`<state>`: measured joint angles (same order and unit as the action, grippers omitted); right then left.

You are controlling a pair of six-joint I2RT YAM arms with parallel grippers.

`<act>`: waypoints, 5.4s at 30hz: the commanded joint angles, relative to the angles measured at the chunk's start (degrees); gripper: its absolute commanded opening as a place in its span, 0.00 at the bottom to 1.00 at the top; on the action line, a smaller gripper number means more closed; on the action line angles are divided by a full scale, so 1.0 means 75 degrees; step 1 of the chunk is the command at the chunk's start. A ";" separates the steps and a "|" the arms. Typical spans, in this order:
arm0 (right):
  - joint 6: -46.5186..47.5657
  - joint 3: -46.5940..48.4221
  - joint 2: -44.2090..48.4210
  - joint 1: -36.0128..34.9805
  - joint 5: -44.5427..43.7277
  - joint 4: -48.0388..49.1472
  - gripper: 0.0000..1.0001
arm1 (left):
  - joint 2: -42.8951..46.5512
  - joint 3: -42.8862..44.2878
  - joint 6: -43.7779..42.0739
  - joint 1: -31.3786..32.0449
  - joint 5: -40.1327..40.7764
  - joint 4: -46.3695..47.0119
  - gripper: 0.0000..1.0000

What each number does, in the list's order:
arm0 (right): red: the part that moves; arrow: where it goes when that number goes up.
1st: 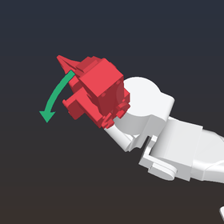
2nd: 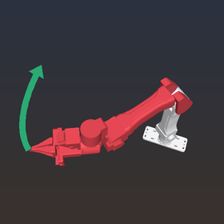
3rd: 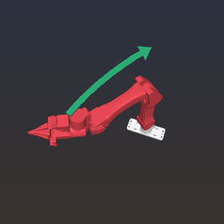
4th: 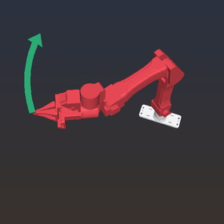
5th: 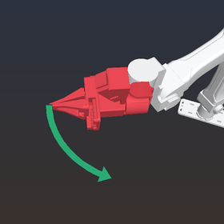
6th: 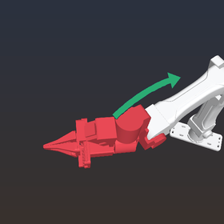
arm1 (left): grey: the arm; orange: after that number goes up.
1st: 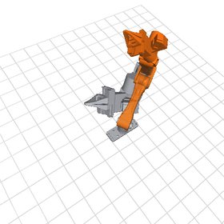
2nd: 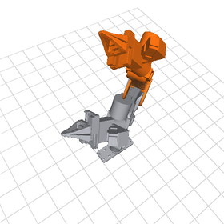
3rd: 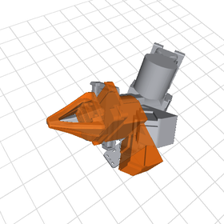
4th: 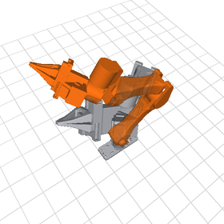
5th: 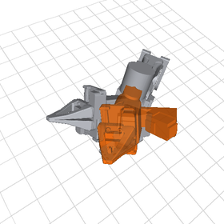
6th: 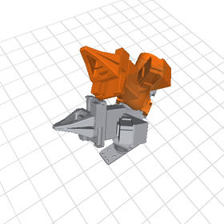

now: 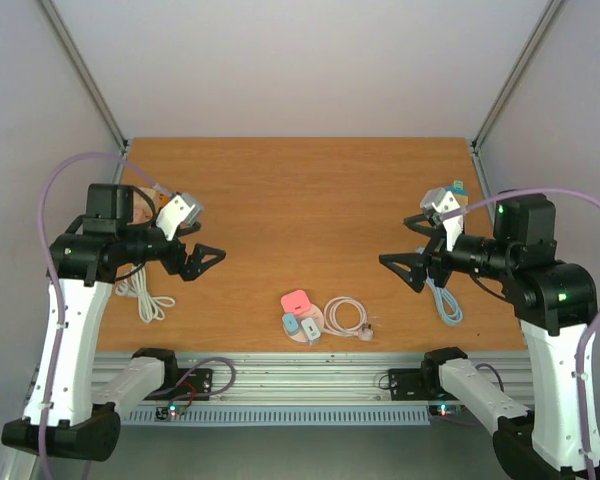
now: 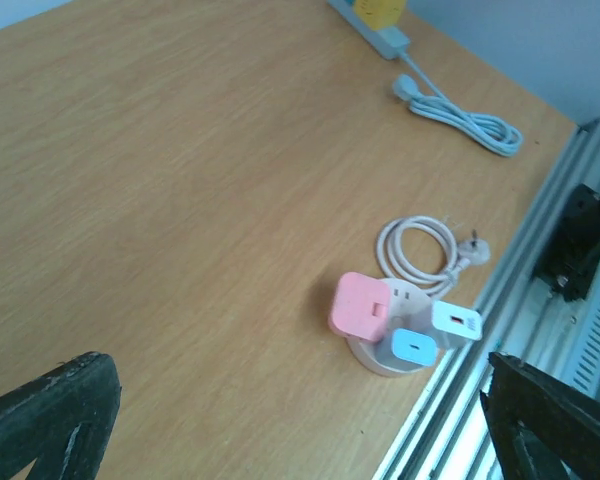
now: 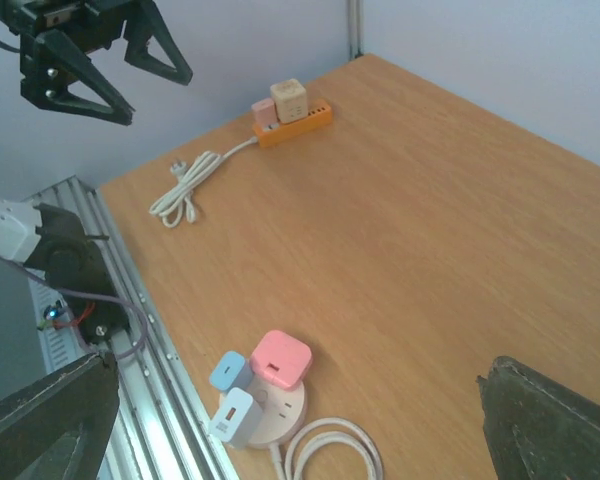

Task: Pull the plug off the socket
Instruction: Move the socket to the center of the board.

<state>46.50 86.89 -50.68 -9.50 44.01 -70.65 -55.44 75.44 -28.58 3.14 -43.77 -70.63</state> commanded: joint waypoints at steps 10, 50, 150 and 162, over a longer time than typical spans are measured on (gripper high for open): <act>0.0019 -0.0714 -0.0983 -0.0094 -0.2064 0.1111 0.99 | -0.1005 0.0411 0.1705 -0.0076 0.3341 0.1820 0.99; 0.0339 -0.3184 -0.2304 -0.0128 -0.2995 0.2870 0.99 | -0.5549 -0.0313 0.2103 -0.3406 0.4714 0.4854 0.88; 0.5219 -0.3508 -0.4261 -0.0470 0.1424 0.4081 0.99 | -0.6325 -0.1358 -0.3186 0.2696 0.2197 0.4941 0.00; 0.5294 -0.3288 -0.6016 -0.0966 -0.0314 0.5760 0.99 | -0.6103 -0.1375 -0.3005 0.2793 0.2093 0.4910 0.03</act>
<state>84.36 60.01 -92.07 -15.59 45.87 -32.34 -101.62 67.02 -51.27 23.27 -27.00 -33.04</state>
